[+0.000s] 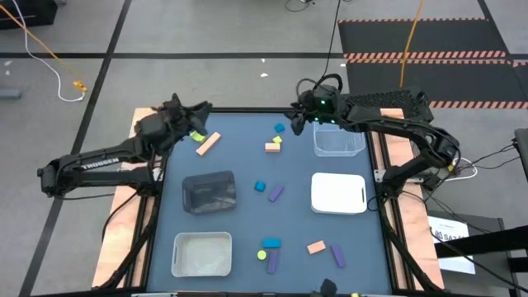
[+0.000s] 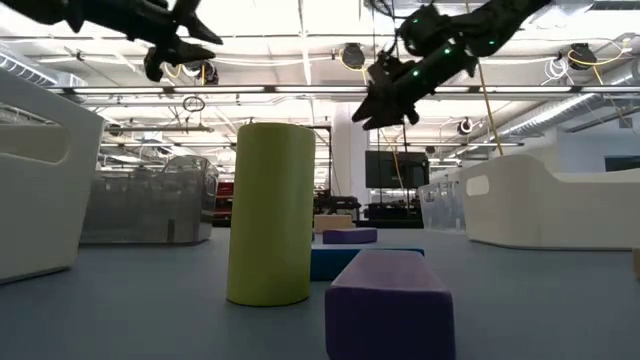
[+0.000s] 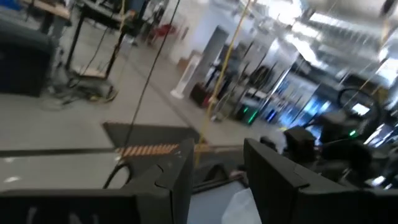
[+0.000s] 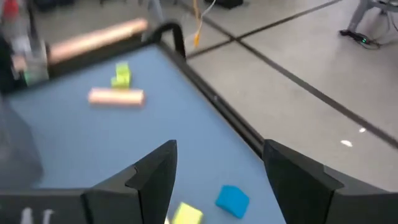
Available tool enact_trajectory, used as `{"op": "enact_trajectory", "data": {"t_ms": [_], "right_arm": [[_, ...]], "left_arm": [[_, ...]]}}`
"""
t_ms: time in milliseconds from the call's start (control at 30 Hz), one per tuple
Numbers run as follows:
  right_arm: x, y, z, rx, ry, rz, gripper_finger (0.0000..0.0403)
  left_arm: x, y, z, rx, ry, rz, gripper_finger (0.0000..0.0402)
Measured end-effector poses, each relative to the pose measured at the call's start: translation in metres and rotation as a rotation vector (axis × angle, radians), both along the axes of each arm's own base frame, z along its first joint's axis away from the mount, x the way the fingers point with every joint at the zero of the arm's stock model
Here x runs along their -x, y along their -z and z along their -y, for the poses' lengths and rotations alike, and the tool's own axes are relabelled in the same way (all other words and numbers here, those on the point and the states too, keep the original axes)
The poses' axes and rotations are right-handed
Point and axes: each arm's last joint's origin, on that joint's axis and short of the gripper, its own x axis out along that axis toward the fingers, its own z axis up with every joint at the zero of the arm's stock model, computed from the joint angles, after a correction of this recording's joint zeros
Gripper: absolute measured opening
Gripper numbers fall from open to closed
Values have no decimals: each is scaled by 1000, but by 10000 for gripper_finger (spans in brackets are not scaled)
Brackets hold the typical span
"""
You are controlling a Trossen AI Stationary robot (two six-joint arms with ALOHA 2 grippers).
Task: Sort & place blocks by color
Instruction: Put the top blue block into the transparent bin
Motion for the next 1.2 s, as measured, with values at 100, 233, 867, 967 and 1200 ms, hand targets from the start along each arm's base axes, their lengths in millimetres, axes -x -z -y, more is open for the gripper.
{"op": "enact_trajectory", "data": {"t_ms": [100, 233, 867, 967, 1200], "right_arm": [[-10, 6, 5, 48, -62, -110, 228], [-22, 20, 13, 70, -107, -198, 228], [-57, 61, 69, 40, -255, -544, 198], [-54, 63, 75, 25, -306, -514, 190], [-58, 73, 76, 82, -429, -525, 191]], "left_arm": [[-5, -3, -5, 29, -16, -67, 140], [-5, -7, -11, 38, -42, -81, 140], [-1, -10, -15, 41, -66, -74, 140], [-1, -9, -16, 44, -70, -81, 140], [1, -9, -19, 40, -91, -88, 140]]}}
